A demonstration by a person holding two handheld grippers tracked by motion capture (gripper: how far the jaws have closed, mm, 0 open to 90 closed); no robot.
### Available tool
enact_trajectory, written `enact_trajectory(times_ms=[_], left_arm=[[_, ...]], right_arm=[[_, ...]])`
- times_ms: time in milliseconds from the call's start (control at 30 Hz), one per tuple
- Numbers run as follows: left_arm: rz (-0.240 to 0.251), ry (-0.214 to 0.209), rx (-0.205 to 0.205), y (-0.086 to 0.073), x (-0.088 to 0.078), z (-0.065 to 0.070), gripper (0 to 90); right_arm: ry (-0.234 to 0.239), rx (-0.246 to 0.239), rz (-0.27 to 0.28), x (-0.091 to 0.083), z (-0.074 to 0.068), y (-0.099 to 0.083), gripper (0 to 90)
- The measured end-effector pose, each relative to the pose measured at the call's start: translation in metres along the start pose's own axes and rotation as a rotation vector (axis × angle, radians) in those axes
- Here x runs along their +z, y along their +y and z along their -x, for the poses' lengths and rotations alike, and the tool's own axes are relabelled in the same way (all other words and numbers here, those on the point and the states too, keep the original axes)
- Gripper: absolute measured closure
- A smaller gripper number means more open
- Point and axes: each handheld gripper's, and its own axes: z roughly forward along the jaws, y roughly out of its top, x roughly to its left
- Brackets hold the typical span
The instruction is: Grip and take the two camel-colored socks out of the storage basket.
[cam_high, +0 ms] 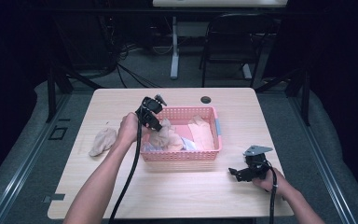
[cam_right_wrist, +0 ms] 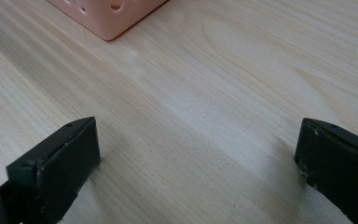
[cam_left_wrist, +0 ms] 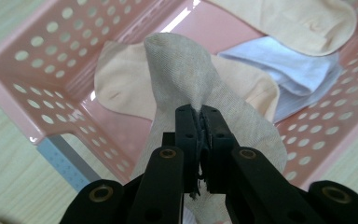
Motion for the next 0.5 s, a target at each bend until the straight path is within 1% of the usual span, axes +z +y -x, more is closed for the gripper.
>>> enact_trajectory(times_ms=[100, 200, 267, 300, 333, 400, 500], left_arm=[[0.024, -0.006, -0.001, 0.004, -0.012, 0.0, 86.7], [0.036, -0.001, 0.0, 0.005, -0.022, -0.001, 86.7], [0.052, -0.002, -0.009, 0.006, -0.031, -0.003, 86.7], [0.058, -0.009, -0.011, 0.006, -0.037, -0.004, 86.7], [0.057, 0.0, -0.006, 0.006, -0.04, -0.003, 86.7], [0.061, 0.006, -0.003, 0.007, -0.047, -0.004, 86.7], [0.065, 0.015, -0.007, 0.005, -0.057, -0.006, 86.7]], right_arm=[[-0.004, -0.006, -0.004, 0.0, 0.0, 0.0, 0.0], [-0.004, -0.006, -0.004, 0.0, 0.0, 0.0, 0.0], [-0.004, -0.006, -0.004, 0.0, 0.0, 0.0, 0.0], [-0.004, -0.005, -0.004, 0.0, 0.0, 0.0, 0.0], [-0.003, -0.004, -0.005, 0.0, 0.0, 0.0, 0.0], [-0.003, -0.004, -0.007, 0.0, 0.0, 0.0, 0.0], [-0.004, -0.005, -0.005, 0.0, 0.0, 0.0, 0.0]])
